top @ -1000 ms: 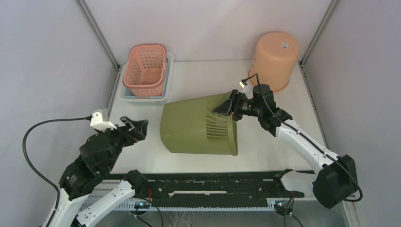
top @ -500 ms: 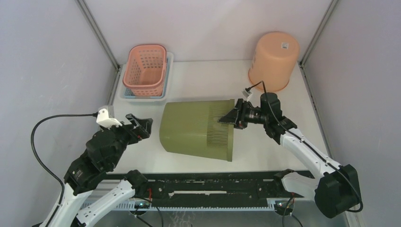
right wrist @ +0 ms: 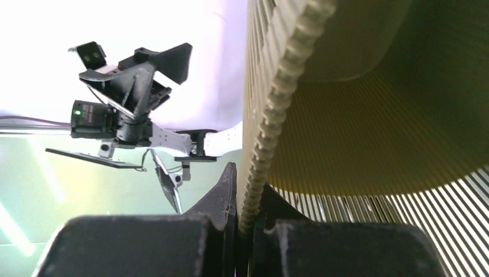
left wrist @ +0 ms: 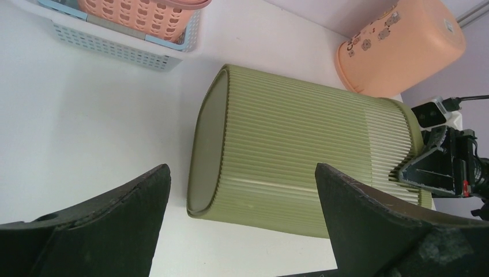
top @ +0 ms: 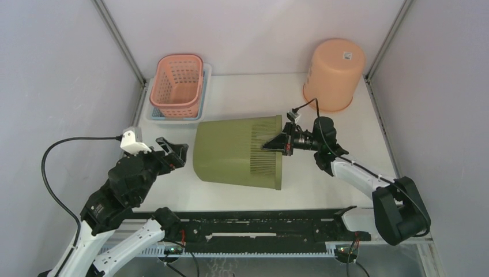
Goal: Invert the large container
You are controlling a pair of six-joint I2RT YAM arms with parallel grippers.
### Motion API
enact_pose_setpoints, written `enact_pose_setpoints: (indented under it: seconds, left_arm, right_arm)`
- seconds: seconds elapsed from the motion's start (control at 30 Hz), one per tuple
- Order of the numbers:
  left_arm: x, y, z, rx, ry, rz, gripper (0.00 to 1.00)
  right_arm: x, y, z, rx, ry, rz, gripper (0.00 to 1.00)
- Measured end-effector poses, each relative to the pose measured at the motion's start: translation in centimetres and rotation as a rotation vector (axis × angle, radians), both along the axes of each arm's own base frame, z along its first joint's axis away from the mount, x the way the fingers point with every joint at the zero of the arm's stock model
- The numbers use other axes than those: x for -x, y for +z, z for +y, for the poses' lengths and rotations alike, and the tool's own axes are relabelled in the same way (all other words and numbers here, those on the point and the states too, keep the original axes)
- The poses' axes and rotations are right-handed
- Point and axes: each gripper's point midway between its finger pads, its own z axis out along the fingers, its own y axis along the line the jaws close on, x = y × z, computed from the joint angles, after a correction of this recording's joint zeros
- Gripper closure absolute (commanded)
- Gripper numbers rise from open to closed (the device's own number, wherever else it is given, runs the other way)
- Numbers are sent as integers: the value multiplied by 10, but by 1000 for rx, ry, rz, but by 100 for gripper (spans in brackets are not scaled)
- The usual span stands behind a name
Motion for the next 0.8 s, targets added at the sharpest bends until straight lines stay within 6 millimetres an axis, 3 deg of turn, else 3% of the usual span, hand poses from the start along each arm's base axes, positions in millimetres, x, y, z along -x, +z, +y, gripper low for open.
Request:
enact_pose_setpoints:
  seconds: [0.23, 0.33, 0.6, 0.8]
  left_arm:
    - [0, -2, 0, -20, 0, 22, 0]
    - [3, 10, 3, -18, -1, 15, 0]
    - [22, 86, 20, 76, 0, -119, 0]
    - [29, 95, 26, 86, 0, -131, 0]
  right_arm:
    - [-26, 14, 17, -178, -30, 57, 100]
    - [-40, 16, 31, -261, -44, 85, 100]
    - [-44, 30, 115, -362, 49, 73, 100]
    - [-46, 55, 176, -448, 99, 22, 100]
